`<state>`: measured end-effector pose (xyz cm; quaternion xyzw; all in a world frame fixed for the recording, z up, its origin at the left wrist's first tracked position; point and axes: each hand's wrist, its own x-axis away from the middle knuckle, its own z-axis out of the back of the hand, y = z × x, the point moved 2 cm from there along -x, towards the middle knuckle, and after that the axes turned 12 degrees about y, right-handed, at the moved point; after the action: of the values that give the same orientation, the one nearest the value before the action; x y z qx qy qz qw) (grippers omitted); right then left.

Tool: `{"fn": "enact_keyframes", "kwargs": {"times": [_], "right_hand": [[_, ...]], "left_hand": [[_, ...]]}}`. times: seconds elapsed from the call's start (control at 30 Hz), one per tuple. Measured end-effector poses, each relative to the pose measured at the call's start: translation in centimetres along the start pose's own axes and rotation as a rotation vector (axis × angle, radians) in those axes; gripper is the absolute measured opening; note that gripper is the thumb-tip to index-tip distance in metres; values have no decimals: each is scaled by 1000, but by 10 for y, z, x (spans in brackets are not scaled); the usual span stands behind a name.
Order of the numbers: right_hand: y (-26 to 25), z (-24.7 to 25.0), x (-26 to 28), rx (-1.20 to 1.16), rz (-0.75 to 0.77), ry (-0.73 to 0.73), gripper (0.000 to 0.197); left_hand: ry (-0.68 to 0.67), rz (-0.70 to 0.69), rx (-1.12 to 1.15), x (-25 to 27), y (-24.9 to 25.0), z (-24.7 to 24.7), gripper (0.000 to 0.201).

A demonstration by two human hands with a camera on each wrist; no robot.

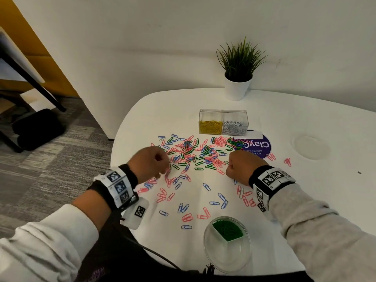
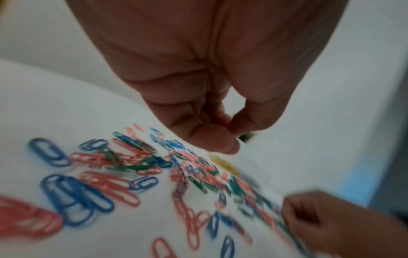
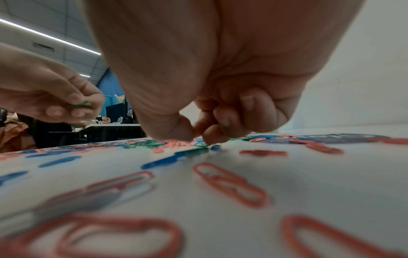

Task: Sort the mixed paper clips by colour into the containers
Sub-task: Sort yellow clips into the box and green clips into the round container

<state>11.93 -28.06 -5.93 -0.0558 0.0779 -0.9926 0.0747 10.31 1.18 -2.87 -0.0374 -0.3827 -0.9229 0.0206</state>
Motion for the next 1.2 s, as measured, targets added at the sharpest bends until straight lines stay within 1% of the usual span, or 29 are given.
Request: {"fn": "enact_keyframes", "kwargs": {"times": [0.1,0.17,0.23,0.3,0.33,0.37,0.43,0.5,0.53,0.6,0.63,0.7,0.77,0.83,0.87,0.93,0.97,1.0,1.1,1.2], "right_hand": [[-1,4,2,-30,-31,55,11],[1,4,2,-46,-58,88,9],[4,2,2,-75,-62,108,12],[6,0,1,-84,-43,86,19],[5,0,0,-74,-27,66,19],[4,0,-1,-59,-9,51,16],[2,0,-2,-44,14,49,7],[2,-1,-2,-37,7,40,8],[2,-2,-2,-25,4,30,10],[0,-2,-1,-11,5,22,13],[-1,0,0,-23,3,40,11],[-2,6,3,-69,-12,101,9],[-1,9,6,-106,-29,149,9],[0,10,7,-128,-42,154,19],[0,9,6,-132,-41,151,21],[0,9,3,-111,-47,141,9],[0,9,3,-88,-54,132,7],[0,9,3,-73,-55,124,10],[-1,6,6,-12,-19,37,15],[2,5,6,-72,-42,10,12]], "left_hand": [[7,259,314,-7,-23,7,17],[-12,376,419,-4,-30,3,27],[-33,466,493,0,-30,-2,27],[-73,500,510,1,-29,-7,21],[-100,484,467,0,-29,-10,19],[-126,431,369,-2,-28,-12,20],[-145,227,58,-6,-26,-15,20],[-88,11,-240,-5,-22,-14,13],[-52,-52,-360,-5,-22,-12,12],[6,-114,-528,-6,-27,-7,12],[17,-127,-568,-6,-30,-4,13],[21,-149,-565,-7,-35,-3,14],[15,-172,-485,-6,-35,-5,12],[-2,-192,-438,-3,-30,-11,12],[-14,-208,-452,-1,-28,-15,12],[-31,-232,-523,-1,-26,-20,16],[-31,-227,-549,-2,-26,-20,16],[-27,-210,-559,-3,-27,-19,14],[-5,-144,-563,-7,-33,-8,13],[51,-87,-500,-10,-39,2,9]]}}
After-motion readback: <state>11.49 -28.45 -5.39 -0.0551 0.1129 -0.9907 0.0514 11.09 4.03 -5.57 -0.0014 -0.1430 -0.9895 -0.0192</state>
